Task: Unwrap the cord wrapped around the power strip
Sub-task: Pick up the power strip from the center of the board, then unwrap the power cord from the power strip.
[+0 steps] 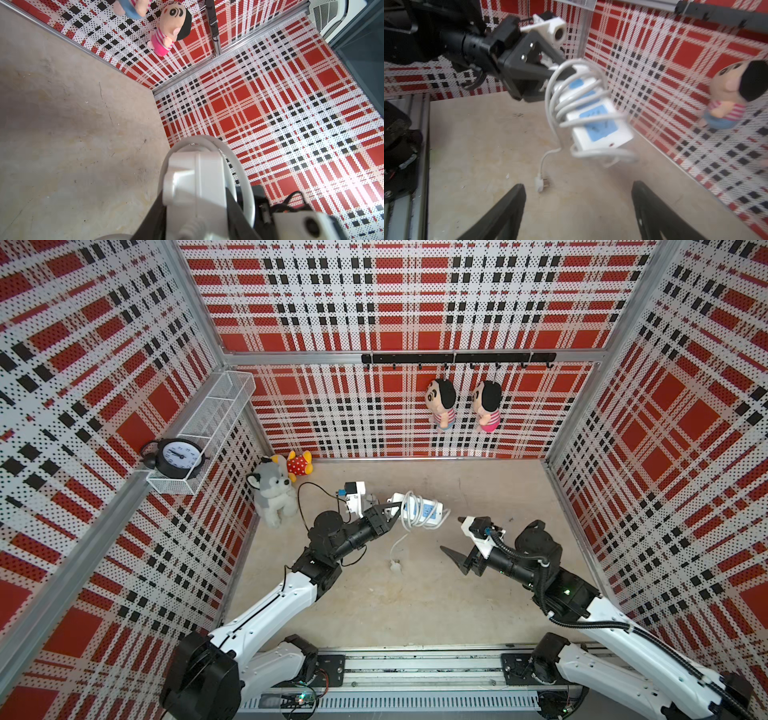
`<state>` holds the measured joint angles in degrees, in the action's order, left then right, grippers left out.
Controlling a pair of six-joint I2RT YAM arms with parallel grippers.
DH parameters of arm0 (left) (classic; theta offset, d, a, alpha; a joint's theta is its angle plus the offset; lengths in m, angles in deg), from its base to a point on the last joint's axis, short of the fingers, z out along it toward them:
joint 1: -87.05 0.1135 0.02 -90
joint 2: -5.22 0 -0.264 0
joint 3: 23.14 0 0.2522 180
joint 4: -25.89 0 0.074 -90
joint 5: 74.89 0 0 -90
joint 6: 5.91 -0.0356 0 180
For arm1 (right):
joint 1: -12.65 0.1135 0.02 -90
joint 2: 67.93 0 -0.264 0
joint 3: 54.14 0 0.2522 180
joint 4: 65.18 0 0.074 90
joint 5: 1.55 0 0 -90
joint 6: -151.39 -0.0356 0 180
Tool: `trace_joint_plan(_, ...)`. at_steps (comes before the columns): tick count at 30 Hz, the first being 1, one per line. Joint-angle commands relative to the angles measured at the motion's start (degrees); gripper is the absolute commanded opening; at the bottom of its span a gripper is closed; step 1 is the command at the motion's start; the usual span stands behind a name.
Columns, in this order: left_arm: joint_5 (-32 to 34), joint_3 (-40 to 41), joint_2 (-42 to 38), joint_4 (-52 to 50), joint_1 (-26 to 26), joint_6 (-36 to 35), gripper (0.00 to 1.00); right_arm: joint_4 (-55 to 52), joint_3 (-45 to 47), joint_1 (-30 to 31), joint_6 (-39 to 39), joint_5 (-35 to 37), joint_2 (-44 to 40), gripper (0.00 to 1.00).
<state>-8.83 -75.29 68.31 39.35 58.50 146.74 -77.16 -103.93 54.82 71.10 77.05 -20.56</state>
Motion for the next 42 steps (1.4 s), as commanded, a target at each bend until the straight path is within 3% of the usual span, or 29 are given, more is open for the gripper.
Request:
trace_joint_plan(1, 1.6, -1.1, -0.9, 6.8, 0.3, 2.4, 0.00, 28.2, 8.9, 1.8, -8.1, -2.1, 3.3, 0.82)
trace_joint_plan(7, 2.5, -0.6, -1.3, 8.7, 1.1, 4.6, 0.00, 64.6, 17.3, 6.6, -14.3, 5.0, 21.4, 0.78)
trace_joint_plan(13, 3.0, -0.2, -1.5, 10.6, 1.4, 6.2, 0.00, 89.9, 16.6, 7.2, -16.8, 9.9, 40.0, 0.72)
trace_joint_plan(19, 3.7, 0.6, -2.3, 11.1, 1.5, 7.5, 0.00, 92.2, 8.5, 7.6, -16.7, 9.3, 50.8, 0.69)
trace_joint_plan(25, 4.2, 1.0, -2.5, 11.2, 1.4, 7.8, 0.00, 92.2, 2.0, 7.7, -17.2, 8.2, 56.1, 0.68)
trace_joint_plan(38, 4.4, 0.8, -3.5, 11.7, 0.8, 8.3, 0.00, 92.2, -4.1, 7.7, -16.7, 8.1, 61.4, 0.33)
trace_joint_plan(42, 4.7, 0.9, -3.9, 11.7, 0.9, 8.2, 0.00, 92.2, -4.4, 7.7, -16.4, 7.4, 61.4, 0.17)
